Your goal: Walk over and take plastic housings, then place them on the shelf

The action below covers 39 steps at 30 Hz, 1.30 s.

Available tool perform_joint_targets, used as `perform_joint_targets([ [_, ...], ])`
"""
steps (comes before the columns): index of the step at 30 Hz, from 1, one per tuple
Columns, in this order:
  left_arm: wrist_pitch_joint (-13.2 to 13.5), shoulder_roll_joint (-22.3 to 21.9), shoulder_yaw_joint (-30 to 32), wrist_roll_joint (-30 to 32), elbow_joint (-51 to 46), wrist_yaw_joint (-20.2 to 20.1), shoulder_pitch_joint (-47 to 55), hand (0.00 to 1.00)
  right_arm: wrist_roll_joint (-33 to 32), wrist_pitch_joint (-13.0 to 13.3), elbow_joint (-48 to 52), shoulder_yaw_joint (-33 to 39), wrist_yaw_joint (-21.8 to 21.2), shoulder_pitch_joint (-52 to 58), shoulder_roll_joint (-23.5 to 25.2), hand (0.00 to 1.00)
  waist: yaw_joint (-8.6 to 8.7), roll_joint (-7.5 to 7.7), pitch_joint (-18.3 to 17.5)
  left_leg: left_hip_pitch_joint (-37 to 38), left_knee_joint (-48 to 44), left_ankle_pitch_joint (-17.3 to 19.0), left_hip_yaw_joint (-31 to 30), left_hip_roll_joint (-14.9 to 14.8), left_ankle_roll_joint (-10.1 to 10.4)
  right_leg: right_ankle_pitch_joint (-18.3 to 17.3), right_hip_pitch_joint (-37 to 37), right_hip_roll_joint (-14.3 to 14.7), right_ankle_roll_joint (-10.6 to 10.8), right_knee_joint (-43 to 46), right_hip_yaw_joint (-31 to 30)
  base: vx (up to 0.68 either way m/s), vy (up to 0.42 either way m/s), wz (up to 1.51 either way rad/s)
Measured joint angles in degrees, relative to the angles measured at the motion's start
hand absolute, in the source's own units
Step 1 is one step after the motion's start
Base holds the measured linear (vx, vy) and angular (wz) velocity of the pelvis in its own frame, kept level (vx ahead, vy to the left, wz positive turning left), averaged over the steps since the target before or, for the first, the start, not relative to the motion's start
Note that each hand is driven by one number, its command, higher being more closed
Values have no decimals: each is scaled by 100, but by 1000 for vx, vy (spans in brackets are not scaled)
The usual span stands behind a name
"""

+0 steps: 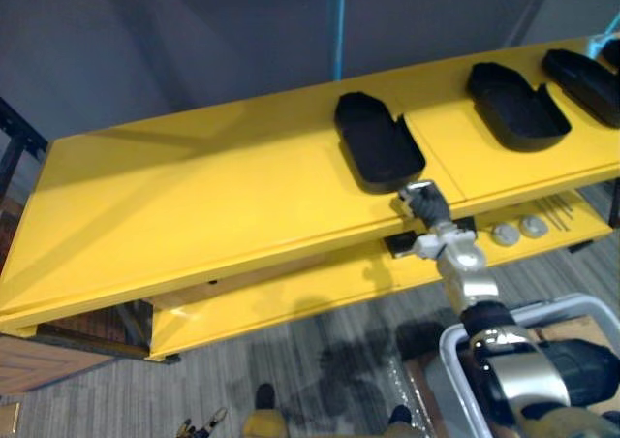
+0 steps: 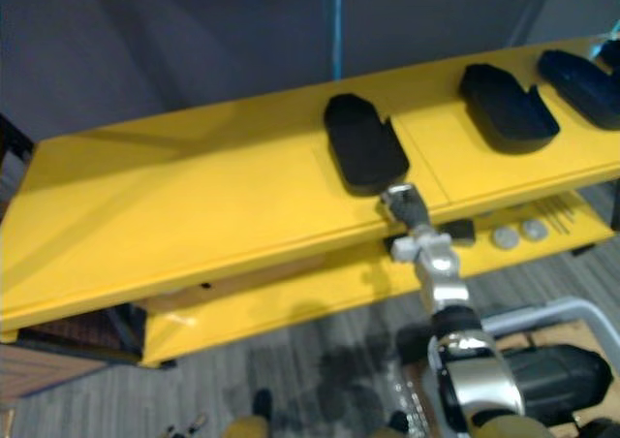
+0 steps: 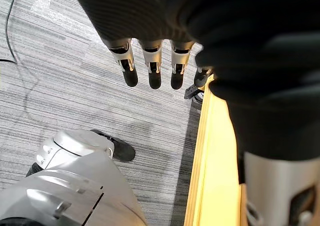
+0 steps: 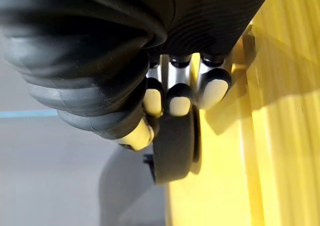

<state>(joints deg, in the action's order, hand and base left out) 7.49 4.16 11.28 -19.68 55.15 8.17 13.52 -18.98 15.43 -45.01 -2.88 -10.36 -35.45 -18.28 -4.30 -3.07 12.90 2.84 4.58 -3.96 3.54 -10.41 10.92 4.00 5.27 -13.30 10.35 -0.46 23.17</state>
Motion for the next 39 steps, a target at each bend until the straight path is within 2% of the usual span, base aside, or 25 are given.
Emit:
perform_joint_targets([
  [10, -1, -9, -195, -2, 0, -42, 7, 0, -20, 55, -304, -6, -122, -326, -88, 100, -52, -166, 80, -9, 2, -54, 9, 104, -43, 26, 2, -105, 36, 4, 13, -6, 2, 0],
  [19, 0, -17, -372, 0, 4, -47, 8, 0, -50, 88, -609, -5, -228, -563, -164, 100, -116, -209, 81, -24, 3, -69, 9, 171, -60, 48, 4, -179, 63, 4, 29, 0, 7, 1],
  [27, 0, -52, -547, -2, 11, -59, 9, 0, -50, 133, -773, -3, -239, -779, -307, 100, -122, -359, 114, -92, 3, -116, -13, 263, -88, 70, -23, -272, 99, 27, 59, -8, 7, 3],
  [35, 0, -75, -582, -2, 22, -89, 40, 0, -51, 182, -953, 1, -329, -863, -354, 100, -141, -372, 121, -99, 3, -135, -17, 355, -115, 72, -26, -377, 124, 85, 62, -4, 10, 2],
  [39, 3, -77, -586, -1, 27, -104, 40, 0, -50, 183, -969, 4, -343, -949, -404, 100, -142, -435, 154, -101, 4, -148, -24, 359, -132, 63, -36, -384, 120, 113, 62, 0, 0, 0],
])
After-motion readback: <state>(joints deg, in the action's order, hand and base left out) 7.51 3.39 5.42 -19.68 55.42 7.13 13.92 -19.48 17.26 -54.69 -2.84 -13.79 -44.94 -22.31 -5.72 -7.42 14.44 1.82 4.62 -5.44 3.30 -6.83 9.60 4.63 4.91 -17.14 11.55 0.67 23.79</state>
